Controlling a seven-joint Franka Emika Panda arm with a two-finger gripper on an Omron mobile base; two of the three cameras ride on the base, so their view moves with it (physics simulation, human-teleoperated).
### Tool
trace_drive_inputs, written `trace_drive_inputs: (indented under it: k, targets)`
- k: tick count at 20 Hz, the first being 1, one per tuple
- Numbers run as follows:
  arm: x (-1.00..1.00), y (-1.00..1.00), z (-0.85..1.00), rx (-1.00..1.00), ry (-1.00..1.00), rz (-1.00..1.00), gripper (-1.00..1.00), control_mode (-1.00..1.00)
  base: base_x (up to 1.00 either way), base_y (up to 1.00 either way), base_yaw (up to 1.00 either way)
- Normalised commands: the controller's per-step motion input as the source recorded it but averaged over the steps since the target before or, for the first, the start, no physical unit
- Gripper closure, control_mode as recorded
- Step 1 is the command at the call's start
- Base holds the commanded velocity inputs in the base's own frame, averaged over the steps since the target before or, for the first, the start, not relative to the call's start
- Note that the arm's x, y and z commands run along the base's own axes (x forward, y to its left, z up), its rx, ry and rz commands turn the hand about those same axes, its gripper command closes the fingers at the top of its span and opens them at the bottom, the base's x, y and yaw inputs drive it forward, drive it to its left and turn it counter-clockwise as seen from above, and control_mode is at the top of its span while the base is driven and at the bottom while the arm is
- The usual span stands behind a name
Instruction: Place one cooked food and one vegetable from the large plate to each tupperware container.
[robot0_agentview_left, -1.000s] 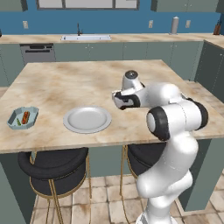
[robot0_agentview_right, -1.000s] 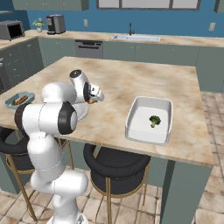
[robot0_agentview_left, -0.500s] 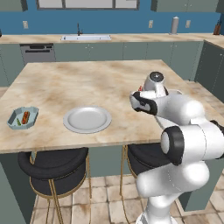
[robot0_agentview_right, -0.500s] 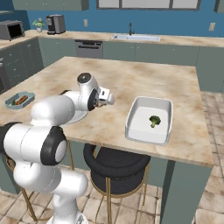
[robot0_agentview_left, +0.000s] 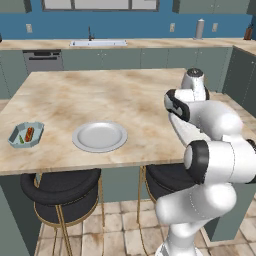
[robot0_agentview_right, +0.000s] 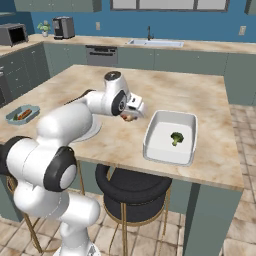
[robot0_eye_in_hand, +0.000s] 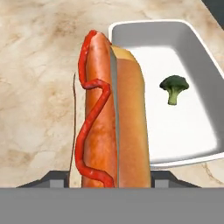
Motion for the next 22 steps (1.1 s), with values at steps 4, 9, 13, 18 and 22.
trace_drive_inputs:
  k: [4,9,13,18,22]
  targets:
    - [-0.01,-0.86,-0.17,0.09,0.01,-0.12,1.0,-1.0,0.0,0.0,0.0]
    - [0.27,-0.91,-0.34,0.26,0.01,-0.01,1.0,-1.0,0.0,0.0,0.0]
    - [0.32,-0.39,-0.4,0.05,0.0,0.0,1.0,-1.0,0.0,0.0,0.0]
    - [0.41,-0.01,-0.25,-0.02,0.0,0.02,1.0,-1.0,0.0,0.0,0.0]
    - [0.47,-0.11,-0.32,-0.04,0.0,0.0,1.0,-1.0,0.0,0.0,0.0]
